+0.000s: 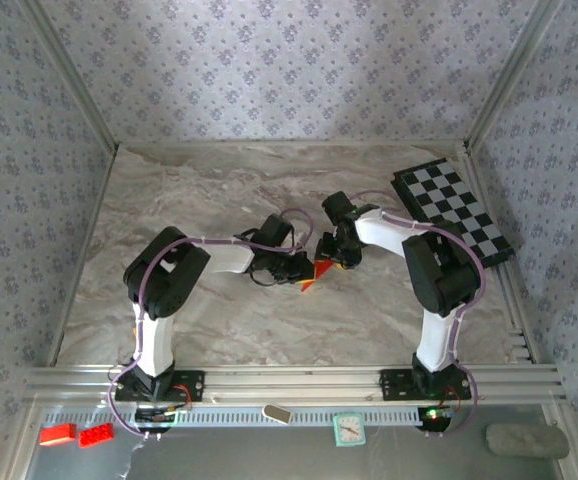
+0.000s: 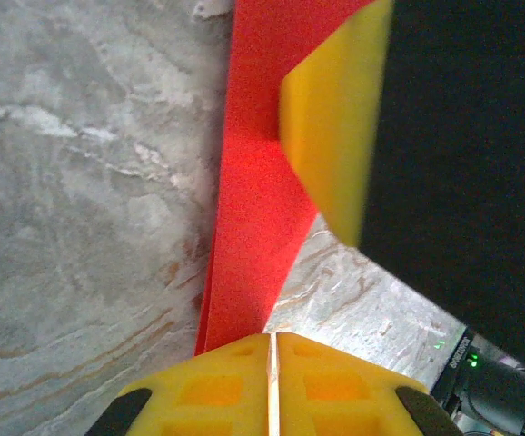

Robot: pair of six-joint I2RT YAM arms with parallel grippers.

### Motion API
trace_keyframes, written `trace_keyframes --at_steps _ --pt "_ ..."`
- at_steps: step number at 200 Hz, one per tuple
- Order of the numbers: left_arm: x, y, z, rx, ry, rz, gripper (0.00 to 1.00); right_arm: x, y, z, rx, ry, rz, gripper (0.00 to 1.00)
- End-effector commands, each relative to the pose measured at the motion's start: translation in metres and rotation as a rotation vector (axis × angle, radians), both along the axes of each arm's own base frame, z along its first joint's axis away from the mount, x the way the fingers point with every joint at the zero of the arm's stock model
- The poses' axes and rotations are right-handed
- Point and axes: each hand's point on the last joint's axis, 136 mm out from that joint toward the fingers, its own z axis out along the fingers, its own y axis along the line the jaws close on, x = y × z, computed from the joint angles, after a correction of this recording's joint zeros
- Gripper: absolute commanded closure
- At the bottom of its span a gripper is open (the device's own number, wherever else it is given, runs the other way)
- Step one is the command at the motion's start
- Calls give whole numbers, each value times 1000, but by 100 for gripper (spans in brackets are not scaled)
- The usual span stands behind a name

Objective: Fold a paper plane with a square sheet of paper (pick it up from the middle)
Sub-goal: Fold the wing for the fifth time at the center of the table.

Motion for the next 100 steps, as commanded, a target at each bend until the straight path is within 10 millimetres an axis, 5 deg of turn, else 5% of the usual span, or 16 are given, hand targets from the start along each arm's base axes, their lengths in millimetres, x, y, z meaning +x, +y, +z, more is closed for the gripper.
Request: trace_keyframes --at_steps 1,100 --pt "-3 -1 -5 23 14 -19 90 -23 -19 -69 -94 97 8 46" --pt "-3 0 -2 42 11 -22 90 -24 -20 -70 -94 101 12 49"
